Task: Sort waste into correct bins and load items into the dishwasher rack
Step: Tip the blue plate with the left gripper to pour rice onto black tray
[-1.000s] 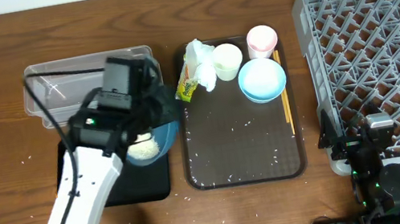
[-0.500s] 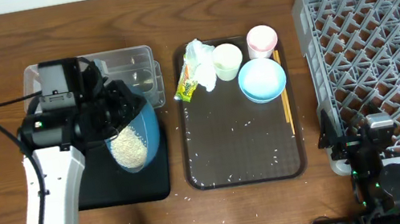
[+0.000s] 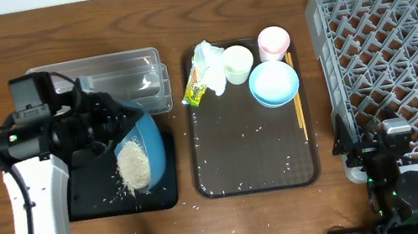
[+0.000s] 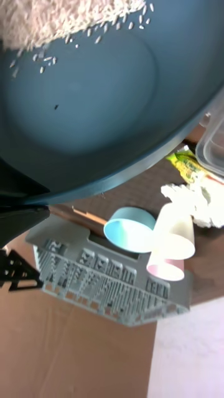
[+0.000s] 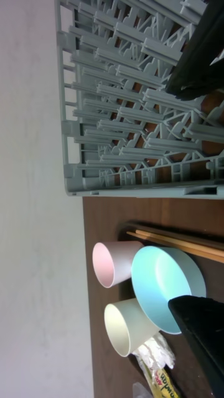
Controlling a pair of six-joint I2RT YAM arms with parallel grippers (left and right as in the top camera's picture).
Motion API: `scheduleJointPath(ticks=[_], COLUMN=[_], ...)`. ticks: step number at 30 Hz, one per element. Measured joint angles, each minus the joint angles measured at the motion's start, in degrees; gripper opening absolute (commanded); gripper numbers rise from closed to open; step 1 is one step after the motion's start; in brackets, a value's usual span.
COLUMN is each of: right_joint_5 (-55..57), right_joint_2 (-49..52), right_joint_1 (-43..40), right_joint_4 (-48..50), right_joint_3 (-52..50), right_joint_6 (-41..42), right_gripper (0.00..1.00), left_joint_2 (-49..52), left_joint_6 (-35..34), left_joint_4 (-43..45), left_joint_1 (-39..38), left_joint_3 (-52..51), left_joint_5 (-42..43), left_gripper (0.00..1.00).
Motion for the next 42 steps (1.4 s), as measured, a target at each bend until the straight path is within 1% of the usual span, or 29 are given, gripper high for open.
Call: scheduleJointPath(ticks=[9,20,26,31,36,42], right_joint_5=[0.00,0.00,0.00,0.00,0.00,0.00], right_joint_2=[0.00,0.00,0.00,0.00,0.00,0.00], right_joint_1=[0.00,0.00,0.00,0.00,0.00,0.00], right_joint_4=[0.00,0.00,0.00,0.00,0.00,0.00], right_joint_3=[0.00,0.00,0.00,0.00,0.00,0.00], right_joint_6=[0.00,0.00,0.00,0.00,0.00,0.00], right_gripper=[0.99,0.99,0.99,0.99,0.99,0.99], left_joint_2=[-0.11,-0.22,-0.22,-0.22,-0.22,-0.22], left_joint_6=[0.28,3.78,5.38,6.71,7.37,8.61], left_joint_4=[-0.22,-0.44,-1.55,-1.57,-2.10,-5.20], left_joint_1=[6.16,13.94,16.65,18.12,20.28,23.96], left_joint_3=[-1.27,-6.67,-7.48,-7.50,-7.50,-7.50], left_joint_5=[8.13,16.48,19.32,23.76,25.62,26.29], left_gripper=[0.06,0.06,0.06,0.06,0.06,0.06])
